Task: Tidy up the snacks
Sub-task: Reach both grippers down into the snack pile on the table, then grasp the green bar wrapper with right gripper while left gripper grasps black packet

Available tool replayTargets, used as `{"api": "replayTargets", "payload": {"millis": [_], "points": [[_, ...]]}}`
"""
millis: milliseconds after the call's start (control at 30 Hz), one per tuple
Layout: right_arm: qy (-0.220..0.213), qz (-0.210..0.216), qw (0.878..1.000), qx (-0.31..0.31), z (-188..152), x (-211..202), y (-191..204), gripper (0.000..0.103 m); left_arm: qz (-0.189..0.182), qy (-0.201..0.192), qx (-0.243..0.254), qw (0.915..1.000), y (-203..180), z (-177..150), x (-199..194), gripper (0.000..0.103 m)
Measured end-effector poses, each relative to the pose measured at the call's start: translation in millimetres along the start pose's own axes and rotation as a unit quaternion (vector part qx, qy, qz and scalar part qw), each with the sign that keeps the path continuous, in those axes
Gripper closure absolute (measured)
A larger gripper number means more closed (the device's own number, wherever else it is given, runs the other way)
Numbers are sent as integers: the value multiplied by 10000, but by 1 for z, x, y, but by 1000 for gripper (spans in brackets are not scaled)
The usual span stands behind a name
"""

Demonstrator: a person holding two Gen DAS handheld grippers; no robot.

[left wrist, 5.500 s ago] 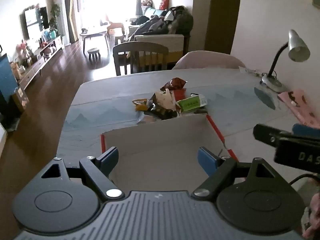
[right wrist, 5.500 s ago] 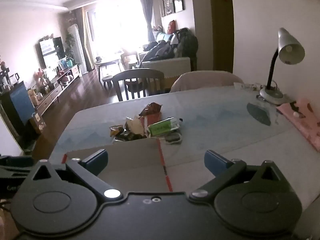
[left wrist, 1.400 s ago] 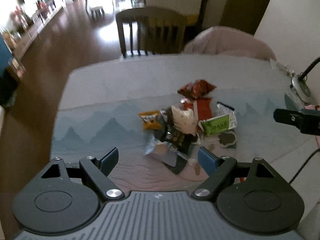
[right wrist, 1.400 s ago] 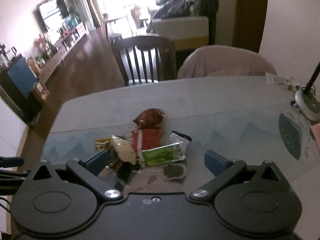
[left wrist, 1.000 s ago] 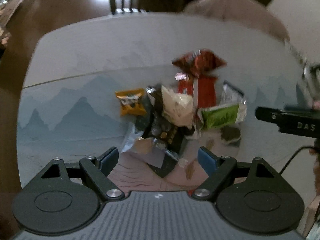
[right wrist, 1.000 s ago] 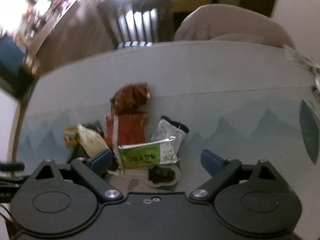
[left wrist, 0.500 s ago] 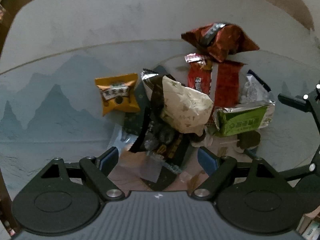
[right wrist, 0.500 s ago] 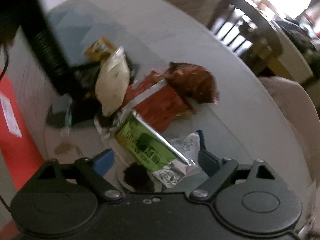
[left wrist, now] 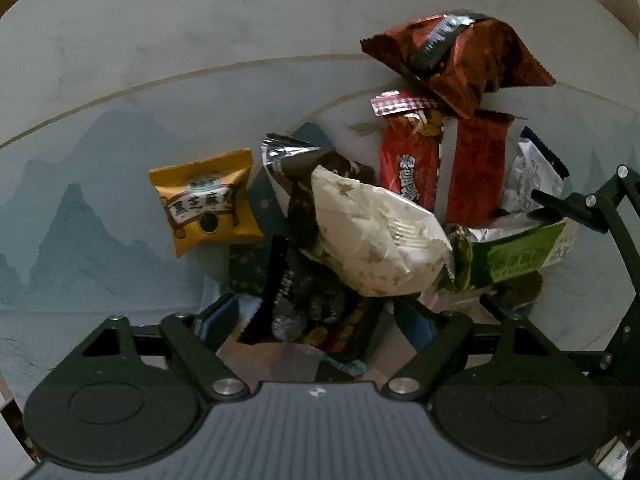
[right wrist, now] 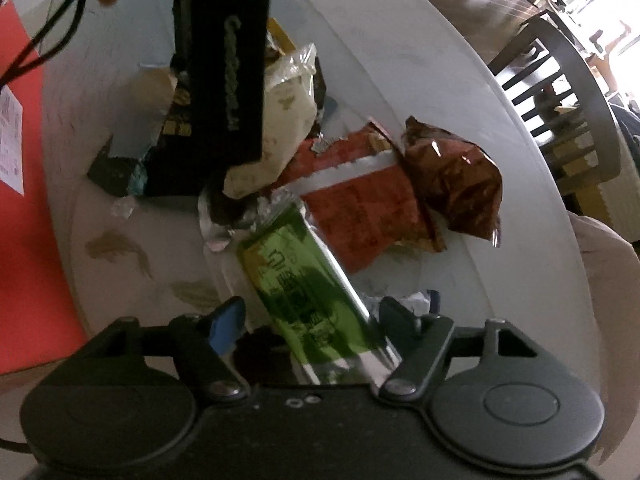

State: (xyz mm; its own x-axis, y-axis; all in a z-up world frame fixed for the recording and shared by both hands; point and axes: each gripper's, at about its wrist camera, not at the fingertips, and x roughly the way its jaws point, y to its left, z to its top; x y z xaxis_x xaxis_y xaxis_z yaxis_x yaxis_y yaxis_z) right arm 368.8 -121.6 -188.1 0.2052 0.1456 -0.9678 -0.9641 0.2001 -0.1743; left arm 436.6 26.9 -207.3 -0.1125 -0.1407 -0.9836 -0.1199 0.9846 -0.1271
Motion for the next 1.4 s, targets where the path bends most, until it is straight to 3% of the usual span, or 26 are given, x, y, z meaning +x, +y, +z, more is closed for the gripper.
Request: {"api": "replayTargets", "payload": {"millis": [67, 167, 200, 300, 333, 400, 867, 1100, 1400], "points": [[-8, 27, 10000, -15, 0, -2, -1, 44, 70, 27, 30, 10000, 1, 3, 2, 31], [-19, 103, 9999, 83, -3, -3, -6, 46, 32, 10, 48, 10000, 5, 3, 2, 34], [-32, 122, 9999, 110, -3, -3, -5, 47, 2, -8, 62, 10000, 7, 3, 3, 39], [-69, 134, 9998, 151, -2, -2, -5, 51, -8, -66, 85, 9999, 7, -1, 5, 42], [-81, 122, 9997, 171, -2, -3, -5, 51, -21, -94, 88, 9999, 7, -2, 8, 48], [-82, 129, 9997, 198, -2, -5, -5, 54, -62, -157, 78, 9998, 6, -9, 6, 51], [-331, 46, 9958, 849, -12, -37, -9, 55, -373, -557, -269, 9974, 39, -47, -26, 62], [-488, -144, 9915, 1195, -11, -72, -4, 55, -490, -879, -277, 9945, 50, -69, -60, 81], [-520, -455, 9872, 1437, -12, -102, 15, 54, -421, -906, -195, 9948, 43, -73, -53, 82]]}}
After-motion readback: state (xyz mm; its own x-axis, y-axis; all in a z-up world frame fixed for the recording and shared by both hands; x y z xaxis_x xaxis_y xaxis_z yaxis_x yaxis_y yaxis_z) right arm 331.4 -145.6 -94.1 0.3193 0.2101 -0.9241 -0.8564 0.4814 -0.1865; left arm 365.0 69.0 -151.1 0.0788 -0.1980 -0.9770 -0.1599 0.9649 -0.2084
